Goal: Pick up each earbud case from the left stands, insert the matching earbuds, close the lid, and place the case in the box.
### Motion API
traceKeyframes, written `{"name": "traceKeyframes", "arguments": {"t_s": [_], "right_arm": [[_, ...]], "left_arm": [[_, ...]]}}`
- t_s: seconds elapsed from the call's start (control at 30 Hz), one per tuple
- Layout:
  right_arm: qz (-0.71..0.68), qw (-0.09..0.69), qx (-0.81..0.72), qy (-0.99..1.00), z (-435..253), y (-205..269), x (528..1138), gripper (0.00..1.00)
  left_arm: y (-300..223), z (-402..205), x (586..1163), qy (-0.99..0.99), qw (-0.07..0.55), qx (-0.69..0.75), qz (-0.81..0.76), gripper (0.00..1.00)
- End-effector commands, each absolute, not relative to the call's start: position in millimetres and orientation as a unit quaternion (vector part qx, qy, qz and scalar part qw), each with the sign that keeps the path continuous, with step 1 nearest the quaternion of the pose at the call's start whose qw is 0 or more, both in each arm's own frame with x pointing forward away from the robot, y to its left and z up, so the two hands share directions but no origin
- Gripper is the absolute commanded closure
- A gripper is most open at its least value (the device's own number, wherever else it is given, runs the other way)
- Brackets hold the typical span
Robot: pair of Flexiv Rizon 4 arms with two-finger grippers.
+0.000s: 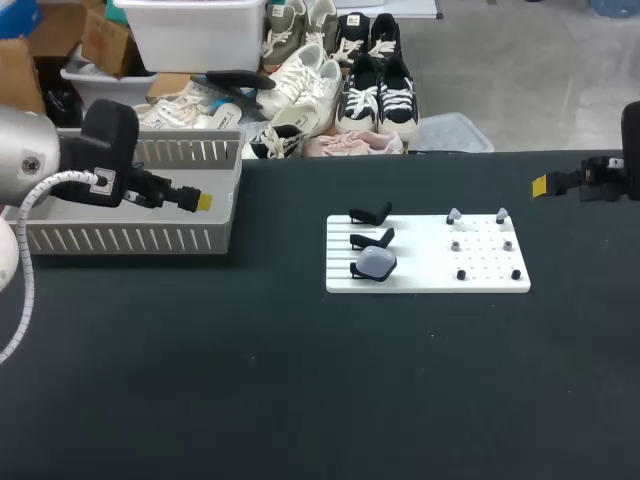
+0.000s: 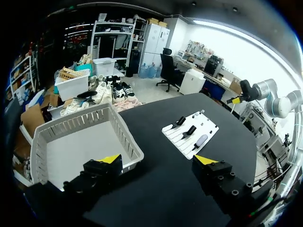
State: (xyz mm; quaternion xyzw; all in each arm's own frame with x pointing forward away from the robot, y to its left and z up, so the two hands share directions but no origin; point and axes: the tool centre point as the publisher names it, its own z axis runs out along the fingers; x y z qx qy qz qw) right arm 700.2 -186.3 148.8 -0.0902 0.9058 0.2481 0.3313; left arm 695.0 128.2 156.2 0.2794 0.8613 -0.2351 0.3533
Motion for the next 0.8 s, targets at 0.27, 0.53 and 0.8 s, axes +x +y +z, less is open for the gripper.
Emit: {"name": "traceKeyframes", "arguments": {"t_s": [0.27,0.53,0.8], "right_arm": [[0.249,0.330,-0.091,0.906,149.1,-186.8,701.2,0.00],[0.249,0.330,-0.091,0.906,149.1,-186.8,701.2,0.00],[0.249,0.330,-0.091,0.906,149.1,-186.8,701.2,0.00]], "left_arm": [[84.1,149.4,706.4,0.785,0.352,0.431,-0.271,0.00],[51.7,138.0,704.0,0.734,0.332,0.508,-0.304,0.00],[33.1,123.8,713.2,0.700,0.321,0.542,-0.336,0.00]]}}
